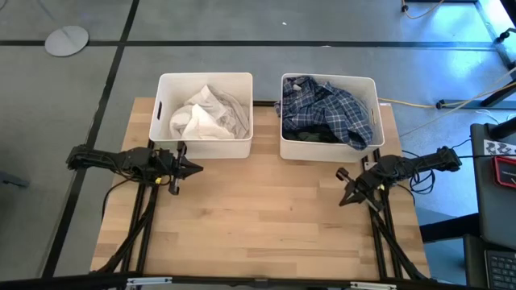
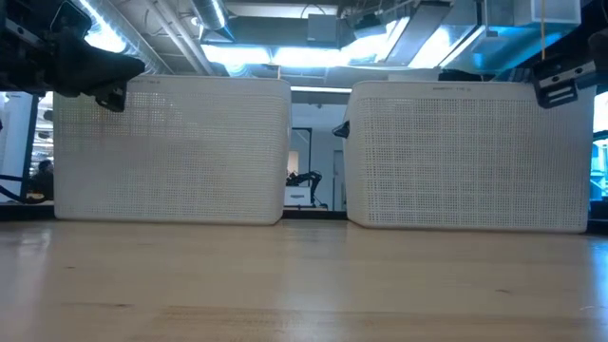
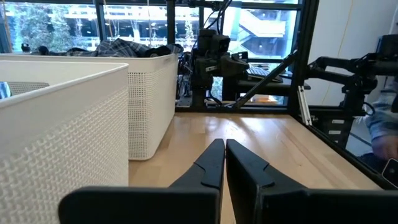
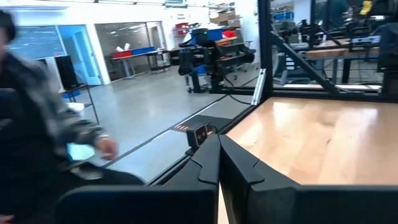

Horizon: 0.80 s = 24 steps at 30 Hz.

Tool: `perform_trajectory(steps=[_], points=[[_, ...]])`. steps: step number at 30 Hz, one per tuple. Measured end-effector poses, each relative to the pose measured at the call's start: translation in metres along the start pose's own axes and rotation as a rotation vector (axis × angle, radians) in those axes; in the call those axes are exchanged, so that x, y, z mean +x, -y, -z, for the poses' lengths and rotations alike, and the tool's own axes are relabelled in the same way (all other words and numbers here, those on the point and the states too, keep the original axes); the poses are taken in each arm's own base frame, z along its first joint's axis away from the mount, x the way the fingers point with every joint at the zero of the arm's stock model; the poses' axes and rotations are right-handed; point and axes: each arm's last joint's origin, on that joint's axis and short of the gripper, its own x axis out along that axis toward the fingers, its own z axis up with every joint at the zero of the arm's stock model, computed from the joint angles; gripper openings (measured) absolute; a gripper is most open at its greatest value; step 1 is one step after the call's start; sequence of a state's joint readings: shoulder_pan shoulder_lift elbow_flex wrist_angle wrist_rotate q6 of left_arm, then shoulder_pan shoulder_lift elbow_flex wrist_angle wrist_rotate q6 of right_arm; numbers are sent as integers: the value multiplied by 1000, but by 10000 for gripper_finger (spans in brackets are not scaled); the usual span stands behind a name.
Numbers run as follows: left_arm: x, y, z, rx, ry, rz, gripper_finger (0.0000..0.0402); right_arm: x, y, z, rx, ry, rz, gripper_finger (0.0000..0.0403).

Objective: Sort clothes
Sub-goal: Return to Home Position

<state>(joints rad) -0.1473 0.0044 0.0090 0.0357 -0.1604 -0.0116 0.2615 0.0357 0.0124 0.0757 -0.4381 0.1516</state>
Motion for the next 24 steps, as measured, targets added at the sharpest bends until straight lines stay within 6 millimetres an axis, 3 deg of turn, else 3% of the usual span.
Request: perform_trajectory(steps=[24], points=[[0,0,0,0,0,0,8,0,1,0,-1,5,29,8]])
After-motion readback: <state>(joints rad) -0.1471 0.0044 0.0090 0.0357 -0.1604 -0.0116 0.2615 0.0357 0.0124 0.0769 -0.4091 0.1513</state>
